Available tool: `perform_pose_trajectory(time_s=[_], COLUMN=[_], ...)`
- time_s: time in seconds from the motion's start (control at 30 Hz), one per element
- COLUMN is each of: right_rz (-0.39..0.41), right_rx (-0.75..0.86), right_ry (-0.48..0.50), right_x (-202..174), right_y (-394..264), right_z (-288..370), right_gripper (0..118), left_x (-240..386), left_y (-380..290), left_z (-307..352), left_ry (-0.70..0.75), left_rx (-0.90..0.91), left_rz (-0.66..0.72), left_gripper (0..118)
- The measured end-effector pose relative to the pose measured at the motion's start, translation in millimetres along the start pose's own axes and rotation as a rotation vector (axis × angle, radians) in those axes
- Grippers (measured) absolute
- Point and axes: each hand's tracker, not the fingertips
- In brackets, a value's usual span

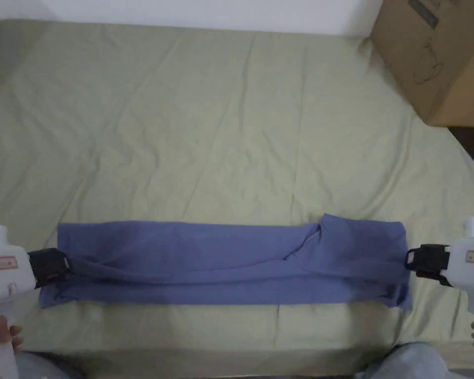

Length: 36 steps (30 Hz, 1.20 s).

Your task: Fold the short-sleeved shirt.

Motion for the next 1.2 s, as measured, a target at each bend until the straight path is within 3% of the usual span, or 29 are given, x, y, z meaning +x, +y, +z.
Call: perform_pose_trajectory(time_s=[0.03, 0.1, 0.13, 0.23, 0.43, 0.53, 0.67, 0.73, 0.77, 0.83, 0.87, 0.9, 0.97, 1.2], right_rz=[-0.006, -0.018, -0.02, 0.018, 0.207, 0.254, 0.25, 0.261, 0.269, 0.263, 0.255, 0.247, 0.225, 0.218], right_rx=[-0.001, 0.025, 0.073, 0.241, 0.645, 0.779, 0.85, 0.872, 0.889, 0.889, 0.884, 0.88, 0.85, 0.8], right_ry=[-0.005, -0.01, -0.009, 0.025, 0.02, 0.054, 0.048, 0.06, 0.073, 0.076, 0.072, 0.069, 0.106, 0.095], right_x=[2, 4, 3, -10, -66, -93, -120, -123, -126, -128, -129, -130, -129, -130], right_y=[-1, 1, 7, 23, 43, 40, 34, 32, 29, 28, 28, 27, 26, 23], right_z=[2, 12, 22, 53, 117, 135, 141, 137, 136, 133, 130, 128, 126, 116], right_gripper=[66, 99, 107, 109, 116, 117, 117, 111, 101, 44, 21, 9, 0, 0], left_x=[-3, -5, -3, 12, 73, 96, 116, 120, 122, 127, 126, 127, 127, 122], left_y=[0, 3, 11, 31, 45, 44, 37, 33, 29, 25, 23, 21, 18, 25], left_z=[3, 17, 28, 62, 135, 152, 155, 152, 150, 146, 143, 140, 135, 123], left_ry=[0.0, 0.004, 0.001, -0.001, -0.015, -0.032, -0.061, -0.118, -0.146, -0.128, -0.132, -0.137, -0.14, -0.177], left_rx=[0.015, 0.085, 0.131, 0.298, 0.715, 0.821, 0.856, 0.844, 0.841, 0.833, 0.822, 0.817, 0.812, 0.745], left_rz=[0.018, 0.041, 0.03, -0.045, -0.264, -0.3, -0.362, -0.39, -0.392, -0.393, -0.401, -0.402, -0.401, -0.397], left_gripper=[99, 100, 100, 100, 100, 100, 99, 88, 74, 38, 21, 1, 0, 0])
